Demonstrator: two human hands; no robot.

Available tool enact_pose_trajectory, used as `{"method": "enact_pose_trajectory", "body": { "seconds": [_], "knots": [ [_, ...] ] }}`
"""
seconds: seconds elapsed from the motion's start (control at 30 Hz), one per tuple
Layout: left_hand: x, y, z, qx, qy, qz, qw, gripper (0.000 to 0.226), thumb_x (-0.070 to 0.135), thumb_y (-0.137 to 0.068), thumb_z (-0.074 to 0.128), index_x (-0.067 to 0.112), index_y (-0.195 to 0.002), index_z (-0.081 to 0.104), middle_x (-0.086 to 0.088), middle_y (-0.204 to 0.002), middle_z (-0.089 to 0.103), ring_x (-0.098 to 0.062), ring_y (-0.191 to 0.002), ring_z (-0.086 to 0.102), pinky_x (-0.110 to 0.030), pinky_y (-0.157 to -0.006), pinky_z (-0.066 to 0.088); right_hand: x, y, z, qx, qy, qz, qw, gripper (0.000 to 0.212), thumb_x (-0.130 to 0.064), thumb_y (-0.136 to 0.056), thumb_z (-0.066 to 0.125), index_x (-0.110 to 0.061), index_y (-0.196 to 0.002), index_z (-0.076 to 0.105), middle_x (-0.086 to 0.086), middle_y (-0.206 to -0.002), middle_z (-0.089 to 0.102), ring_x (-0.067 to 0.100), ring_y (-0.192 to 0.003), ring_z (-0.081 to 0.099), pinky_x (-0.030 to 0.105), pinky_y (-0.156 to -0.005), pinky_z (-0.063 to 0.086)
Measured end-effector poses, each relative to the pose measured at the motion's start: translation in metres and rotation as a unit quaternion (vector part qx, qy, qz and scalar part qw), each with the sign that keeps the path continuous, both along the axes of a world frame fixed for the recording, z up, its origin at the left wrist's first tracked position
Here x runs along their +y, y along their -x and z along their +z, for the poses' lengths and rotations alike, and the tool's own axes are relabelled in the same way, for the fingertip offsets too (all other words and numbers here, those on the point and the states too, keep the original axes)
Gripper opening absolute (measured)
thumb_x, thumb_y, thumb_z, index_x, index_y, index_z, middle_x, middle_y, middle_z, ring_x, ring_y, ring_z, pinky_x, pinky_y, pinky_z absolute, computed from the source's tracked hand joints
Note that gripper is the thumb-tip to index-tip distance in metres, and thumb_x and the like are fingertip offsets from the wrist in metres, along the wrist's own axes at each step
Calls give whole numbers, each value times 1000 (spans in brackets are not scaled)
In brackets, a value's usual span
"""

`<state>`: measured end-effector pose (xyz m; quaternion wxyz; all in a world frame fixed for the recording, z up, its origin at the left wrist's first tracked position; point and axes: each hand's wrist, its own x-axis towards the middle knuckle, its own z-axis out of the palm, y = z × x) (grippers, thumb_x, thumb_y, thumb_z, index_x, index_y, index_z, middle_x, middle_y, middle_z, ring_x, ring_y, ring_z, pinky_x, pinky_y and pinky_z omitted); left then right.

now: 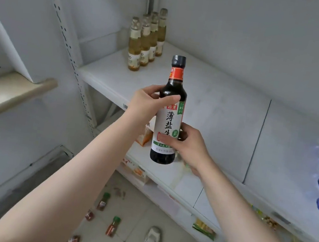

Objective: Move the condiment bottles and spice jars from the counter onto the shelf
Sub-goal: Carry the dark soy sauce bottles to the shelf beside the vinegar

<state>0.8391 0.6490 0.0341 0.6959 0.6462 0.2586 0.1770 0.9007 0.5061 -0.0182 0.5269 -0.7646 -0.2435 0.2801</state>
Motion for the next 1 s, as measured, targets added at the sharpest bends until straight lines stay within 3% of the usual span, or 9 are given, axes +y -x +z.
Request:
{"method": "enact_pose_trajectory", "body": {
  "seconds": [0.17,0.3,0.43,0.53,0.57,0.67,0.73,0.87,1.0],
  "knots": [
    [14,-61,10,-11,-41,27,999,43,27,-74,80,17,-112,63,-1,-106,69,-17,-96,67,-39,-91,54,23,-67,13,-22,-10,-8,1000,43,-28,-67,84,-24,-106,64,-7,-101,73,13,-93,69,35,-83,57],
    [31,-93,11,-18,-78,34,996,46,22,-77,78,14,-119,62,4,-110,64,-8,-95,60,-24,-82,45,52,-106,5,-23,-18,-26,999,42,-23,-65,86,-28,-101,64,-7,-101,73,14,-96,69,36,-85,56],
    [53,-118,8,-26,-109,21,994,52,13,-77,78,11,-126,60,-2,-121,66,-10,-102,58,-25,-90,45,81,-137,-7,-37,-16,-60,997,44,-21,-62,86,-27,-100,64,-7,-100,72,15,-95,68,40,-87,55],
    [73,-135,5,-38,-127,2,991,53,8,-78,76,11,-128,59,-3,-122,66,-9,-97,60,-9,-78,47,103,-156,-12,-54,-13,-81,995,45,-21,-61,87,-27,-99,64,-7,-99,72,17,-93,69,38,-84,56],
    [82,-141,3,-41,-133,-4,990,53,7,-78,76,11,-128,59,-2,-121,66,-9,-97,61,-9,-78,49,112,-162,-13,-58,-14,-88,994,45,-21,-61,87,-27,-100,64,-6,-99,72,17,-92,68,38,-83,55],
    [106,-160,0,-33,-150,-22,988,49,10,-79,75,16,-126,61,1,-116,68,-13,-101,62,-33,-95,51,133,-175,-15,-67,-14,-110,992,45,-22,-63,86,-26,-103,64,-6,-100,71,17,-92,68,37,-82,55],
    [126,-174,0,-25,-177,-41,983,45,13,-81,74,18,-124,62,3,-113,68,-13,-103,61,-39,-97,50,151,-186,-16,-69,-19,-124,990,44,-21,-64,85,-26,-102,64,-6,-99,70,17,-92,68,37,-82,55],
    [162,-204,2,-20,-206,-69,976,46,14,-82,73,18,-126,59,1,-120,66,-12,-104,59,-29,-93,46,187,-210,-19,-74,-22,-153,985,45,-23,-65,85,-27,-104,63,-6,-101,71,18,-94,67,41,-85,55],
    [188,-232,5,-19,-218,-89,972,44,20,-82,73,18,-124,61,0,-115,67,-14,-105,60,-31,-93,46,217,-230,-25,-71,-30,-186,979,47,-25,-66,84,-25,-108,64,-6,-102,71,17,-97,66,44,-90,53]
  ]
}}
